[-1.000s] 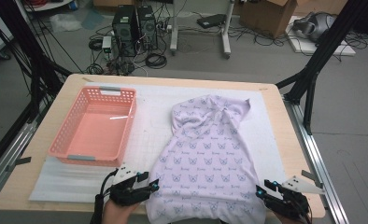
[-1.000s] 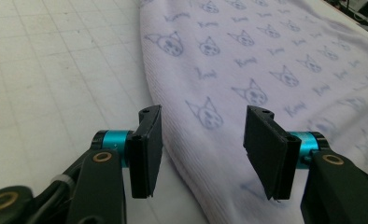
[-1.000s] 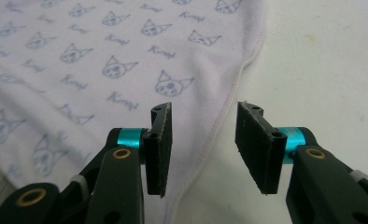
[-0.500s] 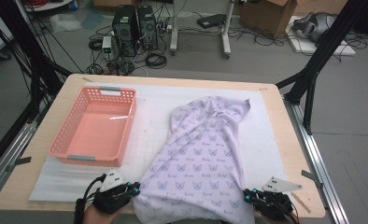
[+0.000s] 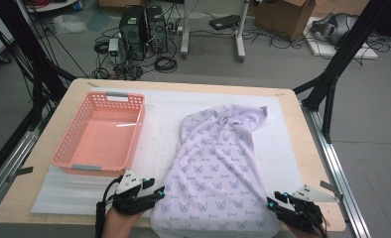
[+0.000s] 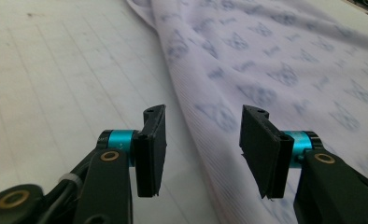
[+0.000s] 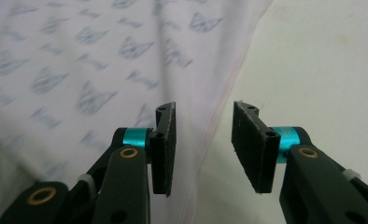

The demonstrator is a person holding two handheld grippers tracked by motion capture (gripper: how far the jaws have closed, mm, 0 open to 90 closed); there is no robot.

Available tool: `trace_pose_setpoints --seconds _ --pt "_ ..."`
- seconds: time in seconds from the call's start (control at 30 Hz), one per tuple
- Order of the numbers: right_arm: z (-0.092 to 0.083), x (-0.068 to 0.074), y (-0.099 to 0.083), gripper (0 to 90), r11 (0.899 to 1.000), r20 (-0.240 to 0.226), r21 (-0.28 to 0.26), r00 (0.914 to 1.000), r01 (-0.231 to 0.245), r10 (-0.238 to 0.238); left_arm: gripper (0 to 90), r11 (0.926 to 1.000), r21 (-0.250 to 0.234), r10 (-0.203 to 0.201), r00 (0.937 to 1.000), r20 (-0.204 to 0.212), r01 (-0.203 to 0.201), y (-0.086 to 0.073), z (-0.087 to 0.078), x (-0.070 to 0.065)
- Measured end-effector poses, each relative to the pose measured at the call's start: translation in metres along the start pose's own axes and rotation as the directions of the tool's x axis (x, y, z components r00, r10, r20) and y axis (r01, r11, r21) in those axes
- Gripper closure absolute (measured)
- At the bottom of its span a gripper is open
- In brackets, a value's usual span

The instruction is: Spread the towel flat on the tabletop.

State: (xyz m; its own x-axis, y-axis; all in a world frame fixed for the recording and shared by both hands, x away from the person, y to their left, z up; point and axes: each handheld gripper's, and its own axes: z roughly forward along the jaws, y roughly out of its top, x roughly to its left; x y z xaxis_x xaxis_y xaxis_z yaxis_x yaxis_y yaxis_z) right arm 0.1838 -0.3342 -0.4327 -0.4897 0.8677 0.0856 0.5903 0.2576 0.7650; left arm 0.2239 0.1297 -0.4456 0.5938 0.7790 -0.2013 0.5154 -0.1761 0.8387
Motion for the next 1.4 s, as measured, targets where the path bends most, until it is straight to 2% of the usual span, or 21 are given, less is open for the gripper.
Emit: trace_pose_setpoints --seconds 0.1,0.17,0.2,0.23,0.3,0.37,0.4,0.5,0.6,0.63,0.7,0.87,0.93,1.13,1.2,1.3,1.33,1.4 --pt "0.023 0.003 0.009 60.2 1.000 0.042 0.019 0.9990 0.015 -0.016 51.2 0.9999 -0.011 -0.008 1.0000 0.005 0.008 0.005 0.005 0.000" --pt "0.035 0.005 0.010 69.2 0.998 0.038 0.051 0.9989 0.025 -0.027 51.2 0.9999 -0.011 -0.003 0.9999 0.012 0.004 0.005 0.007 0.000" --pt "0.034 0.006 0.010 83.6 0.999 0.032 0.043 0.9990 0.031 -0.032 51.2 0.9999 -0.009 -0.005 0.9999 0.013 0.005 0.004 0.007 0.000" --pt "0.032 0.006 0.009 85.3 0.998 0.013 0.050 0.9994 0.032 -0.032 51.2 0.9999 -0.013 -0.009 0.9999 0.012 0.009 0.003 0.007 0.001" --pt "0.022 0.006 0.005 86.7 0.995 0.023 0.082 0.9980 0.057 -0.060 50.5 0.9998 -0.015 -0.015 0.9998 0.011 0.015 0.002 0.006 0.003" --pt "0.006 0.003 -0.005 86.8 0.992 0.049 0.109 0.9966 0.061 -0.067 50.2 0.9995 -0.024 -0.022 0.9997 0.013 0.022 0.000 0.003 0.004" --pt "-0.003 0.000 -0.011 86.8 0.992 0.061 0.113 0.9957 0.063 -0.070 50.1 0.9993 -0.029 -0.025 0.9996 0.016 0.025 -0.001 0.002 0.004" --pt "-0.024 -0.011 -0.026 84.1 0.994 0.086 0.109 0.9955 0.031 -0.040 49.9 0.9992 -0.029 -0.027 0.9993 0.025 0.028 -0.001 0.003 0.005" --pt "-0.030 -0.020 -0.024 66.4 0.999 0.085 0.036 0.9962 -0.024 0.021 49.9 0.9993 -0.028 -0.026 0.9993 0.027 0.027 0.000 0.006 0.004" --pt "-0.029 -0.021 -0.020 62.4 0.999 0.080 0.005 0.9961 -0.039 0.038 49.9 0.9993 -0.027 -0.025 0.9993 0.027 0.026 0.000 0.007 0.004" --pt "-0.024 -0.022 -0.012 61.3 0.999 0.081 -0.022 0.9961 -0.034 0.036 50.5 0.9994 -0.026 -0.021 0.9994 0.029 0.021 0.001 0.008 0.004" --pt "-0.001 -0.025 0.001 61.1 1.000 0.072 -0.004 0.9974 -0.007 0.008 56.2 0.9992 -0.031 -0.023 0.9990 0.037 0.024 0.011 0.019 0.008" --pt "0.006 -0.029 0.005 61.1 1.000 0.067 -0.001 0.9977 -0.006 0.006 59.7 0.9996 -0.015 -0.022 0.9989 0.041 0.023 0.015 0.026 0.008" --pt "0.017 -0.039 0.016 61.5 1.000 0.055 -0.011 0.9985 0.009 -0.009 64.6 0.9986 0.046 -0.027 0.9996 0.008 0.027 0.032 0.057 0.010" --pt "0.019 -0.043 0.018 61.4 1.000 0.051 -0.016 0.9987 0.005 -0.004 62.7 0.9964 0.084 -0.010 0.9998 -0.017 0.012 0.037 0.069 0.010" --pt "0.023 -0.049 0.021 60.3 1.000 0.042 -0.021 0.9991 -0.005 0.006 55.6 0.9960 0.089 0.006 0.9999 -0.009 -0.005 0.041 0.079 0.005" --pt "0.024 -0.051 0.021 59.1 1.000 0.036 -0.025 0.9992 -0.015 0.016 53.8 0.9948 0.099 0.022 0.9997 -0.010 -0.021 0.042 0.082 0.003" --pt "0.026 -0.055 0.021 56.8 0.999 0.022 -0.026 0.9995 -0.021 0.022 53.0 0.9923 0.107 0.068 0.9970 -0.038 -0.063 0.044 0.086 -0.003"
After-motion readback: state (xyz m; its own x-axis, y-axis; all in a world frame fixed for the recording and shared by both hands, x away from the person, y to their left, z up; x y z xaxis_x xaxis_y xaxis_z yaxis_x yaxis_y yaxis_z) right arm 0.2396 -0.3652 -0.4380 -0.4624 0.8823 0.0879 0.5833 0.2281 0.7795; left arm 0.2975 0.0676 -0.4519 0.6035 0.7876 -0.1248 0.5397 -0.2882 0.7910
